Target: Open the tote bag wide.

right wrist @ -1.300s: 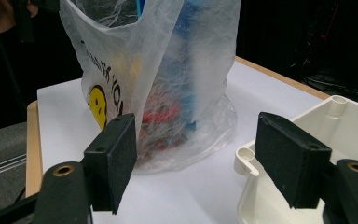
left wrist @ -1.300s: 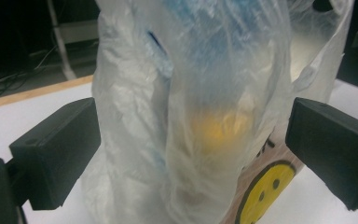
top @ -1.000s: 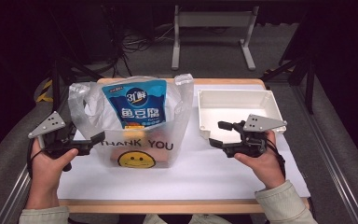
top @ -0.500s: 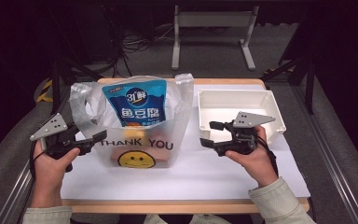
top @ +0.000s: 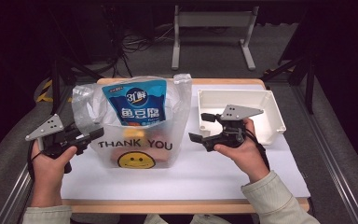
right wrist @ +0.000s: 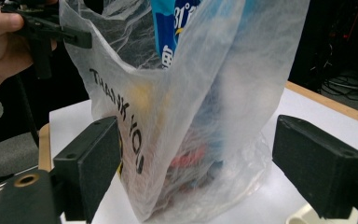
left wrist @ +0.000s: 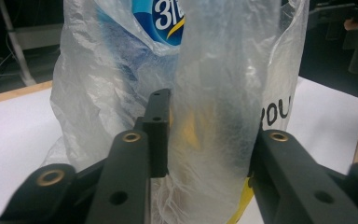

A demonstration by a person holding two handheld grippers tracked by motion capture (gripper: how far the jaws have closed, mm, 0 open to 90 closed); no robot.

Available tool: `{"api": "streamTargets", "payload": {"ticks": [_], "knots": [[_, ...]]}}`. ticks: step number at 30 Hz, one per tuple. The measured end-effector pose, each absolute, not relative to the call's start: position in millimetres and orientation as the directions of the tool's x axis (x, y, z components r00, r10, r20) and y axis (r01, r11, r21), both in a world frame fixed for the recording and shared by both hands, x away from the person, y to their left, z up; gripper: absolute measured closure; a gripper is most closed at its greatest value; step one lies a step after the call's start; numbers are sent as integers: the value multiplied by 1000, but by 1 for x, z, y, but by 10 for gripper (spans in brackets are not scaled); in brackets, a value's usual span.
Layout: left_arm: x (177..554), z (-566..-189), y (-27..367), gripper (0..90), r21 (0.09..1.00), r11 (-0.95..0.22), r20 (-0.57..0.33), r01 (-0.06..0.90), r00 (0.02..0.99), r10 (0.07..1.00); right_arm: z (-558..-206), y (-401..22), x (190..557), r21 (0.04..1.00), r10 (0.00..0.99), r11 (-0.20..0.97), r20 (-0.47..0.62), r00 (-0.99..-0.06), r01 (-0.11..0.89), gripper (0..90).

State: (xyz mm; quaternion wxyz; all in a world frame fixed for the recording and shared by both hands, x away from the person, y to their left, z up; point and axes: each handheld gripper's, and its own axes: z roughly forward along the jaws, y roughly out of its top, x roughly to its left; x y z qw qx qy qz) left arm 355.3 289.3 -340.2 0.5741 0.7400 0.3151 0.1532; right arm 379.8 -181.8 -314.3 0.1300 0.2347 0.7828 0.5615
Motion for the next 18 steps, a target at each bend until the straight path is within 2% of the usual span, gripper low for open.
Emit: {"api": "streamTargets", "payload": {"ticks": [5, 12, 18], "knots": [[354, -340, 290, 748, 946, -144, -136, 290, 758, 638, -310, -174, 385, 942, 520, 258, 52, -853, 215, 130], [353, -339, 291, 763, 945, -151, -131, 290, 759, 638, -309, -161, 393, 940, 526, 275, 31, -850, 205, 85], [353, -339, 291, 774, 945, -147, -136, 291, 761, 635, -306, -150, 399, 938, 509, 278, 38, -860, 206, 82]]}}
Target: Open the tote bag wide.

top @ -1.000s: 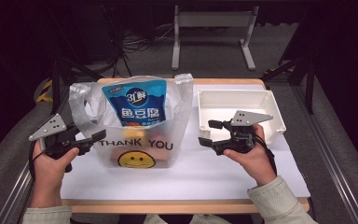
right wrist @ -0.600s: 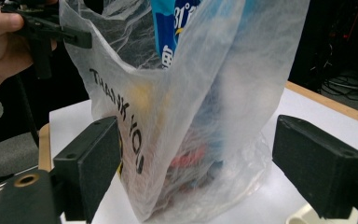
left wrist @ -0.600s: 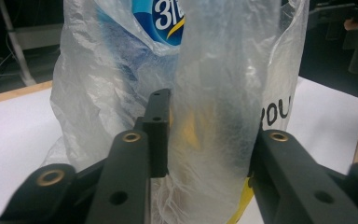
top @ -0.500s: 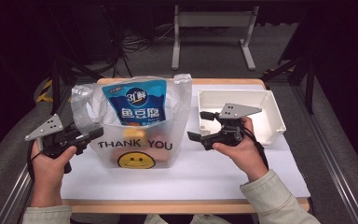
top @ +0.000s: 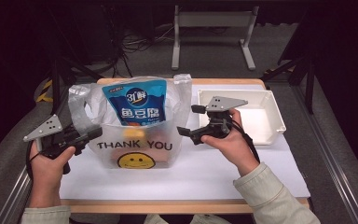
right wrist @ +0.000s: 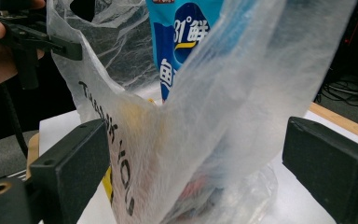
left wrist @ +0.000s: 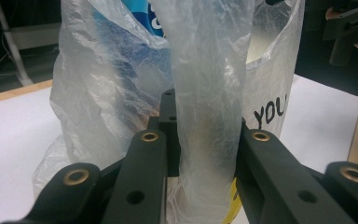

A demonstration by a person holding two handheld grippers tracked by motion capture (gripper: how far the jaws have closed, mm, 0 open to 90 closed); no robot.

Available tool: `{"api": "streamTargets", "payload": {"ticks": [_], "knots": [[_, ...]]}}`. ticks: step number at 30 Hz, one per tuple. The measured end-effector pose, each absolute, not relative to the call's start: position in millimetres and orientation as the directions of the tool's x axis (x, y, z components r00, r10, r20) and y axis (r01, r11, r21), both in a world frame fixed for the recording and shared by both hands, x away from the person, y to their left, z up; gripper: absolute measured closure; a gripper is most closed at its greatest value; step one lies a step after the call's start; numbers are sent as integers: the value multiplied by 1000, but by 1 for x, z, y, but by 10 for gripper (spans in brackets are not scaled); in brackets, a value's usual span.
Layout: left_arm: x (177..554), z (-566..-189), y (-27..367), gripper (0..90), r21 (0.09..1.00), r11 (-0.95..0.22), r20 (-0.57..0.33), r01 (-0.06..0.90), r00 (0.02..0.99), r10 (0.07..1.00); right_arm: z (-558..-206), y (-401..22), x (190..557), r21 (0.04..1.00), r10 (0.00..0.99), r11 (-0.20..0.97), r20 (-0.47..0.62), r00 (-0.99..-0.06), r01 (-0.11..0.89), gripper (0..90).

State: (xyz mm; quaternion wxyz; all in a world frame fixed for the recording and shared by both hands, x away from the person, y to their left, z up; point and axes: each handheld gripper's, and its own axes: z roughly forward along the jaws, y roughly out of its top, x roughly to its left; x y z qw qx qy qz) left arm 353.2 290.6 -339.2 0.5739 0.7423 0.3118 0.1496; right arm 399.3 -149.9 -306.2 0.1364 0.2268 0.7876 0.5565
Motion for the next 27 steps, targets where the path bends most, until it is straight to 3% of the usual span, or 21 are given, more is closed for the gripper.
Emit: {"api": "streamTargets", "payload": {"ticks": [7, 10, 12, 15, 16, 19, 21, 23, 27], "knots": [[353, -339, 293, 788, 946, -144, -137, 290, 761, 634, -307, -133, 408, 928, 516, 309, 20, -857, 207, 83], [353, -340, 294, 789, 946, -144, -138, 291, 762, 633, -310, -129, 412, 922, 516, 320, 23, -856, 217, 136], [353, -340, 295, 788, 946, -141, -141, 293, 760, 634, -311, -128, 413, 918, 507, 331, 24, -862, 221, 233], [353, -340, 295, 790, 945, -139, -145, 296, 760, 633, -312, -128, 414, 913, 482, 351, 16, -876, 210, 489], [353, -340, 295, 793, 945, -139, -145, 296, 760, 633, -312, -128, 414, 913, 482, 351, 16, -876, 210, 489], [353, -340, 295, 803, 944, -140, -145, 298, 759, 635, -312, -126, 412, 906, 452, 375, 6, -892, 196, 743], [353, -340, 295, 818, 944, -142, -144, 298, 758, 636, -312, -125, 411, 907, 446, 380, -8, -895, 181, 850], [352, -340, 296, 838, 945, -145, -138, 294, 757, 639, -312, -125, 410, 906, 439, 383, -10, -898, 178, 900], [351, -339, 297, 878, 945, -134, -146, 300, 748, 647, -312, -125, 409, 904, 441, 391, -17, -898, 175, 900]]}}
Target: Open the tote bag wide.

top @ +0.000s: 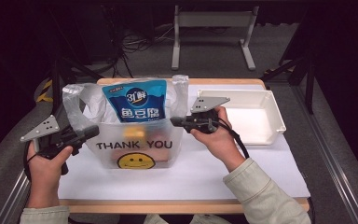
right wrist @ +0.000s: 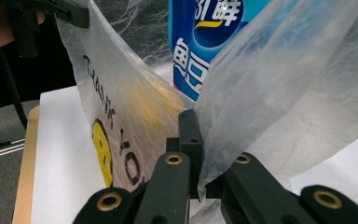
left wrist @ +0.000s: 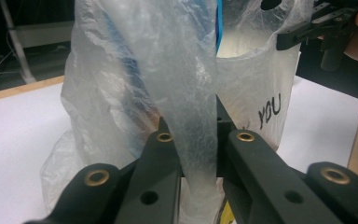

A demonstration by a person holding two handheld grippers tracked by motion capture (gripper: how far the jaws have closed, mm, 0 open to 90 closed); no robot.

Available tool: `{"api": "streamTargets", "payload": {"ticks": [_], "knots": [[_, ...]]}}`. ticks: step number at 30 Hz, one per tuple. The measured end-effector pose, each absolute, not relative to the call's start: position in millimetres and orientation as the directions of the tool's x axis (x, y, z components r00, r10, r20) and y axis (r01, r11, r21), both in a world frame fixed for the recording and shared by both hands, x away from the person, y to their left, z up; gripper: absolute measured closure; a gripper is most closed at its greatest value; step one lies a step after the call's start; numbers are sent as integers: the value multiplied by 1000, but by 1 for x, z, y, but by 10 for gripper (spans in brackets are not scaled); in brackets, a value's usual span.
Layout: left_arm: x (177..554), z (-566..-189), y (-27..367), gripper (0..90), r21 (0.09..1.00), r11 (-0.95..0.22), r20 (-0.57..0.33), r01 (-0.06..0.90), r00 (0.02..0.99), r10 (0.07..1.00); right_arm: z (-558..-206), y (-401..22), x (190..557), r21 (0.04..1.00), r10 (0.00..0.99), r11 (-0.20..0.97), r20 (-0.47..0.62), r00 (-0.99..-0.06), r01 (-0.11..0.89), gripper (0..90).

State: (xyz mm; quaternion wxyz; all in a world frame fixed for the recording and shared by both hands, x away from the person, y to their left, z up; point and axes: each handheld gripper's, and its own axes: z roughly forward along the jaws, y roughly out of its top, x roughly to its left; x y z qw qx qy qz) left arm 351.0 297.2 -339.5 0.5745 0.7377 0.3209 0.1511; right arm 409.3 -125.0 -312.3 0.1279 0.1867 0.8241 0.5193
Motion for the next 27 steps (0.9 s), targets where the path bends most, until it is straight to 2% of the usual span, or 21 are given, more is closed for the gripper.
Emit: {"api": "streamTargets", "payload": {"ticks": [7, 12, 15, 27], "knots": [[350, -342, 299, 881, 940, -152, -131, 306, 734, 667, -315, -128, 408, 902, 443, 393, -16, -896, 178, 900], [350, -344, 303, 895, 936, -139, -156, 325, 733, 662, -319, -133, 409, 900, 449, 391, -4, -894, 192, 900], [349, -344, 301, 898, 932, -164, -136, 323, 732, 668, -323, -135, 408, 902, 443, 387, 2, -897, 193, 900], [346, -356, 302, 898, 904, -199, -164, 379, 736, 657, -335, -137, 403, 891, 427, 396, 36, -903, 223, 900]]}}
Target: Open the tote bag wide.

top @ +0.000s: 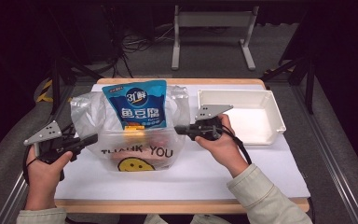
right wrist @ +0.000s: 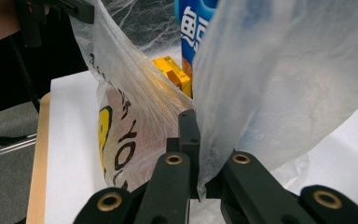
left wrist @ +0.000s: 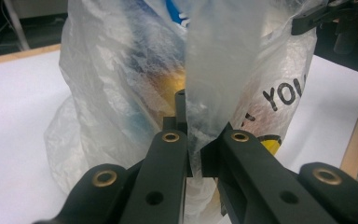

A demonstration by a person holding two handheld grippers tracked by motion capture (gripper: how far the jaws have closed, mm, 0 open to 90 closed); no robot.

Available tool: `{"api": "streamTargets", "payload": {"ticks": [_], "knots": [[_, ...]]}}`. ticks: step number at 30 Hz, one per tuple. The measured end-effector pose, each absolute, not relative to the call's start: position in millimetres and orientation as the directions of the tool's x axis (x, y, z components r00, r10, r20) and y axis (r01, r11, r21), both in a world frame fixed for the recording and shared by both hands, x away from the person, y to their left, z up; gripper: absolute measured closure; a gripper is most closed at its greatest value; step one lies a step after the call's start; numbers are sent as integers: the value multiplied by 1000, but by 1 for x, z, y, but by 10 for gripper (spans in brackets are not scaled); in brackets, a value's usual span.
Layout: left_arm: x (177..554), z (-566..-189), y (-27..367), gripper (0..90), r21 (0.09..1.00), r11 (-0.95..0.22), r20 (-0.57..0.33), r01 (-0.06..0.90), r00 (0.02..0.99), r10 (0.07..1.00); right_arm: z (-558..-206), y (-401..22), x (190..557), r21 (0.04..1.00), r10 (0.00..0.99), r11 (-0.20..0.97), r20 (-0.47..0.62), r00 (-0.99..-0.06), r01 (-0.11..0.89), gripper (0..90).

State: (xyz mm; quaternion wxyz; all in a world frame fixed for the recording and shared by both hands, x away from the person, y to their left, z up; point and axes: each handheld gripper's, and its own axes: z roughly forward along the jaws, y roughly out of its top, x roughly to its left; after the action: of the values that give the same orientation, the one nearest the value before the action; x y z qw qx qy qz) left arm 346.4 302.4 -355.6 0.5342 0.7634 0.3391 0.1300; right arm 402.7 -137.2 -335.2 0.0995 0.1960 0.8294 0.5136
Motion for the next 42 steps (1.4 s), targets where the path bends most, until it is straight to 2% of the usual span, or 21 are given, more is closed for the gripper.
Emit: {"api": "streamTargets", "payload": {"ticks": [37, 39, 42], "knots": [[354, -405, 301, 898, 821, -248, -251, 514, 715, 653, -393, -138, 399, 843, 423, 436, 117, -899, 315, 900], [354, -407, 302, 898, 818, -272, -230, 507, 721, 653, -396, -138, 398, 839, 423, 442, 119, -898, 319, 900], [353, -411, 302, 898, 808, -260, -258, 528, 715, 649, -399, -137, 397, 835, 418, 447, 122, -901, 320, 900]]}}
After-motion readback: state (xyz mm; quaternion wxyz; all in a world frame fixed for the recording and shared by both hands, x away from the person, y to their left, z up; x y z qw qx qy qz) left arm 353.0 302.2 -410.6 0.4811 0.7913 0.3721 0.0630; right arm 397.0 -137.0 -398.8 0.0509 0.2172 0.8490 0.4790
